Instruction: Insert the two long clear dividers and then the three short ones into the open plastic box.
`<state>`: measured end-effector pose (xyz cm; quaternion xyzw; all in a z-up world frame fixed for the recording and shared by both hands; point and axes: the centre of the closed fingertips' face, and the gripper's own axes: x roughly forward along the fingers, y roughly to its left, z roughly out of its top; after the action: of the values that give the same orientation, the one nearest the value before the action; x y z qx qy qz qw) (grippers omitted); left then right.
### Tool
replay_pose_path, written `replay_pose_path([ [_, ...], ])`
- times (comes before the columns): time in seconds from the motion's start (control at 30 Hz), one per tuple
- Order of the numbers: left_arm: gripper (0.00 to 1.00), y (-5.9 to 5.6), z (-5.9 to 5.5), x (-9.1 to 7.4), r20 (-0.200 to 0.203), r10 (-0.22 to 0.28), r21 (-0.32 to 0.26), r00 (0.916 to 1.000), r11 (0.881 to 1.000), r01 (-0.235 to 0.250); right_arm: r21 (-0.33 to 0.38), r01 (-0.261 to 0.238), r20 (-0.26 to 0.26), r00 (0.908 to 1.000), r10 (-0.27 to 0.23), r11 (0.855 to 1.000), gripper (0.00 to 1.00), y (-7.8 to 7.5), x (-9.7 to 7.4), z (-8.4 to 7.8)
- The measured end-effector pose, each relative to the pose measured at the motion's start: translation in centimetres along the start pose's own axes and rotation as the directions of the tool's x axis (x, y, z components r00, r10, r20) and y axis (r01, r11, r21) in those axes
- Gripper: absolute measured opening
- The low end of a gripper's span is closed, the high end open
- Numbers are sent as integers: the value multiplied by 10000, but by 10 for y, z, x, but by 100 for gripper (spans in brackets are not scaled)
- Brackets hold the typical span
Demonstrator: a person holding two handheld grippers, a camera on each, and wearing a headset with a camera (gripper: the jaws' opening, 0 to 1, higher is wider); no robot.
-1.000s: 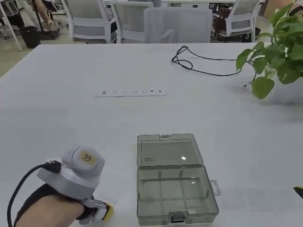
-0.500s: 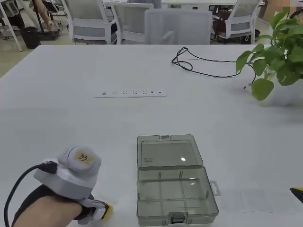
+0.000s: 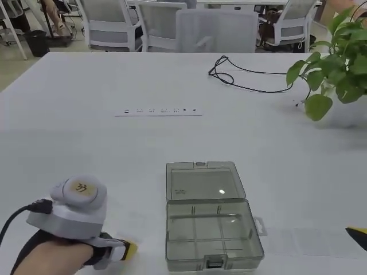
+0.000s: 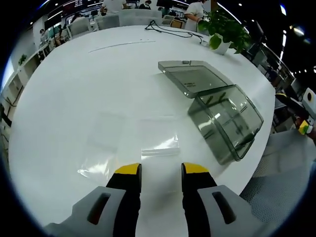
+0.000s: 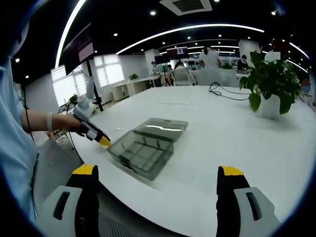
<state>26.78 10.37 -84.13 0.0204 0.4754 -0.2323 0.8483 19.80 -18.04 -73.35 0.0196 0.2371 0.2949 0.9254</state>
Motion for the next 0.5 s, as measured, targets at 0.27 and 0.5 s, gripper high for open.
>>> replay_pose_path([
  [0.27, 30, 2, 0, -2, 412, -95, -788, 9991, 9968, 127, 179, -80, 93, 9999, 78, 9998, 100, 1, 0, 1],
  [0.5, 30, 2, 2, -6, 720, -180, -1275, 9972, 9915, 271, 445, -156, 129, 9998, 150, 9989, 100, 2, 1, 4],
])
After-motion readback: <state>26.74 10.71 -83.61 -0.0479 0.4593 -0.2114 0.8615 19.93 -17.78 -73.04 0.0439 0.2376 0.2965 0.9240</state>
